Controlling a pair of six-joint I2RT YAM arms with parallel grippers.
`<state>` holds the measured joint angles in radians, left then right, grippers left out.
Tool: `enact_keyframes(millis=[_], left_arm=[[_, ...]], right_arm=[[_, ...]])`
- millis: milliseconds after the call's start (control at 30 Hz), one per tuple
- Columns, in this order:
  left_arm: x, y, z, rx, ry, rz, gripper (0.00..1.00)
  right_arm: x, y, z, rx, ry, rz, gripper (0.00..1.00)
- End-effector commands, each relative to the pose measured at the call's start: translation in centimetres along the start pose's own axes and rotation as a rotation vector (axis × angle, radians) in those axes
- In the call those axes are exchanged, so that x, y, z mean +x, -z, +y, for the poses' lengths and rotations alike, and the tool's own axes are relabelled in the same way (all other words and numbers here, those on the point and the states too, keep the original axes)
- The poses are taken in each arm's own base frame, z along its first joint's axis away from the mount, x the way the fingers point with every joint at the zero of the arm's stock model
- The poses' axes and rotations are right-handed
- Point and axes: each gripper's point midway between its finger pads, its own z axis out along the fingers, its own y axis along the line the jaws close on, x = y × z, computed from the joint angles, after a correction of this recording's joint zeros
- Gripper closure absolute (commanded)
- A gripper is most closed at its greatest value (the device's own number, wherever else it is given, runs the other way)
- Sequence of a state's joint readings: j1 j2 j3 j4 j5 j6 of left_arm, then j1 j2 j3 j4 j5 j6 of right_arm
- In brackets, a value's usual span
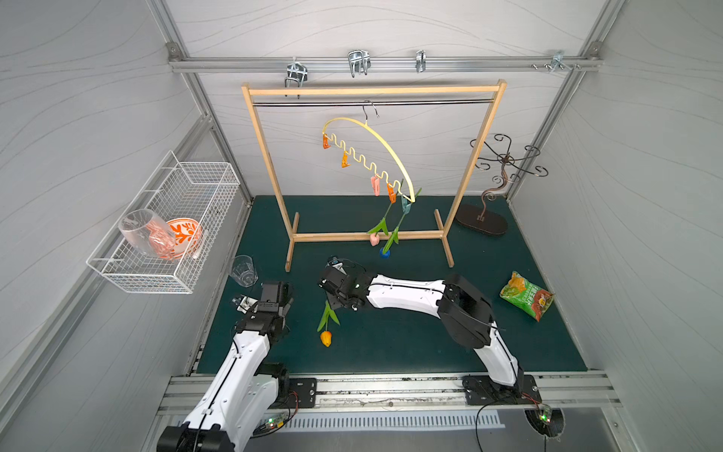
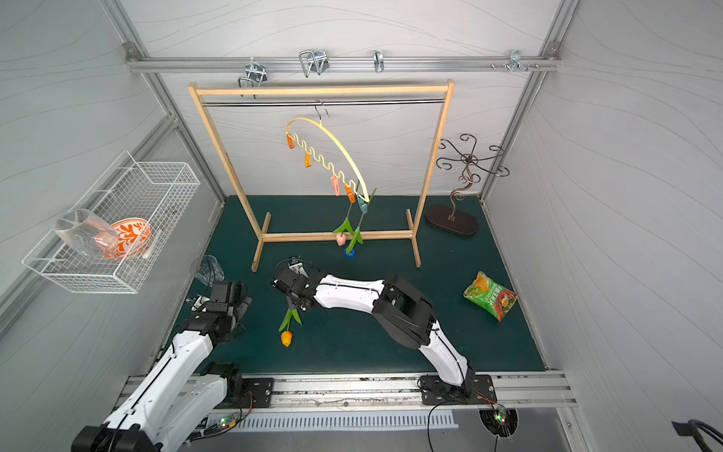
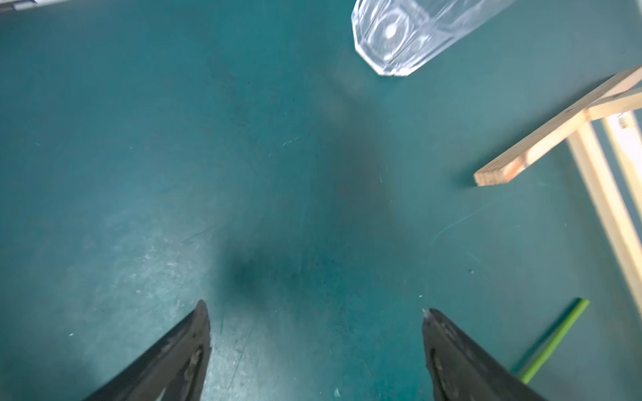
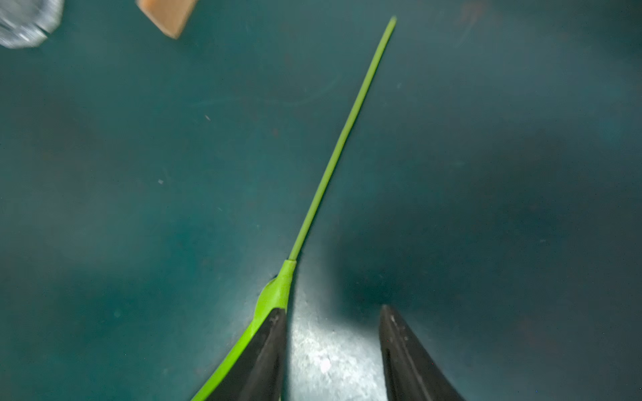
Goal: Dry the flowers on a clothes hanger
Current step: Pick up the flower at the center of the board.
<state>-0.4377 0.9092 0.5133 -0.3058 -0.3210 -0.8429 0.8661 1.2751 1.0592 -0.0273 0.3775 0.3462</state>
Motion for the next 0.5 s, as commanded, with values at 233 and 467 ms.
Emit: enact_keyframes(millis=[233, 467], left_arm=[[-0.9, 0.0, 4.0, -0.200, 0.032, -0.058, 0.06], [-0.7, -0.1, 9.4, -0.319, 0.277, -0.026, 0.07]], right_arm=[[11.8, 4.8, 2.3, 0.124, 0.075, 0.243, 0.62], [15.9, 0.3, 8.5, -0.034, 0.072, 0.394, 0.56]])
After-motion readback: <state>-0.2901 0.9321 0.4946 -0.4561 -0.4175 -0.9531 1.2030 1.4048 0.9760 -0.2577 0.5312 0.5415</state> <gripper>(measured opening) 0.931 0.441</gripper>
